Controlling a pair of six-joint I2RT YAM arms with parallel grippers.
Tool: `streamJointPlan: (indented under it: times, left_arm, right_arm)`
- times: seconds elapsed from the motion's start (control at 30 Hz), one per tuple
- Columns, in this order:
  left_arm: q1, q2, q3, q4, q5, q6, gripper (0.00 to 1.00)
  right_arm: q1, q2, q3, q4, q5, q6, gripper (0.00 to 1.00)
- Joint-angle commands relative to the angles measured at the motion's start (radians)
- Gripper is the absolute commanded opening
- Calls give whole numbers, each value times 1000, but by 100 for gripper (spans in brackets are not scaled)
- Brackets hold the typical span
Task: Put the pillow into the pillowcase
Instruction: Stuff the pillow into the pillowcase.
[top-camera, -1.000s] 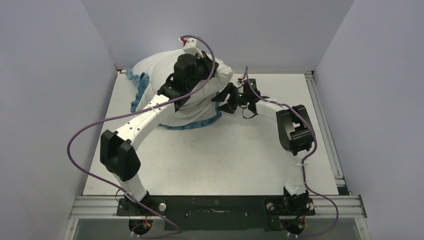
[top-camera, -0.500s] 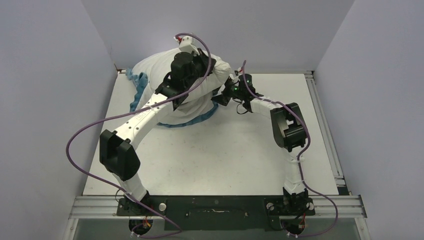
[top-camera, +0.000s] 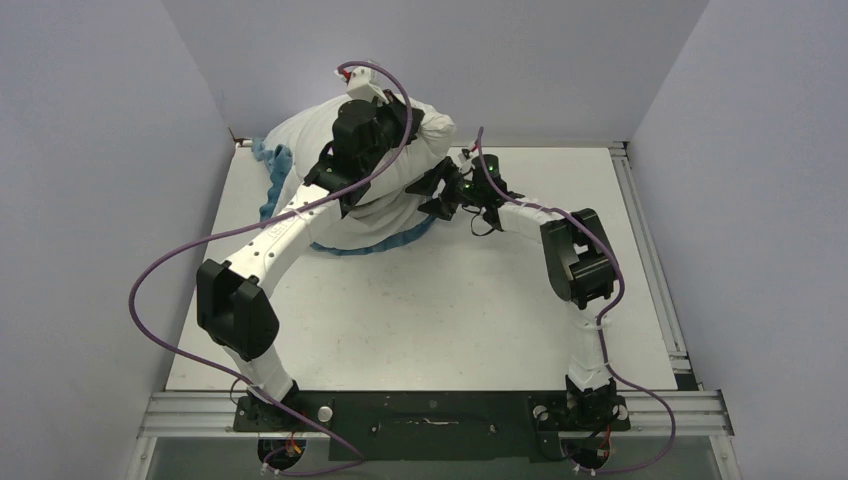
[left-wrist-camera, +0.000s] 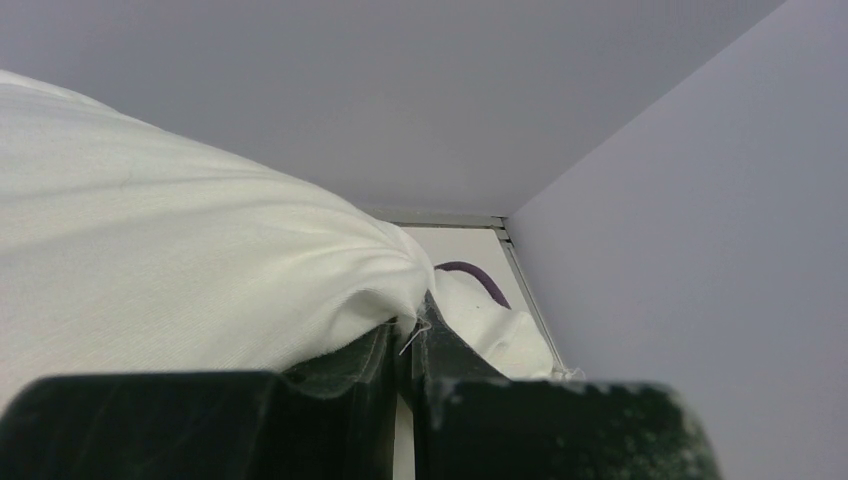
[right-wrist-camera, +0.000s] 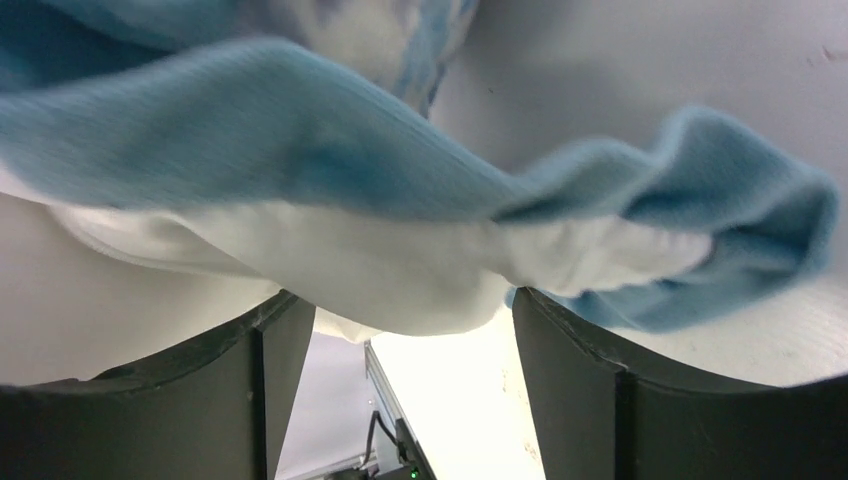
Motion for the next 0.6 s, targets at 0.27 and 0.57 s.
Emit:
streamJointPlan:
  times: [0.27, 0.57]
  left_arm:
    - [55, -65, 12, 108, -11, -24, 0]
    - [73, -75, -9, 111, -9, -4, 0]
  right_arm:
    - [6, 140, 295, -63, 81, -56, 66]
    - [-23, 47, 136, 14, 47, -96, 5]
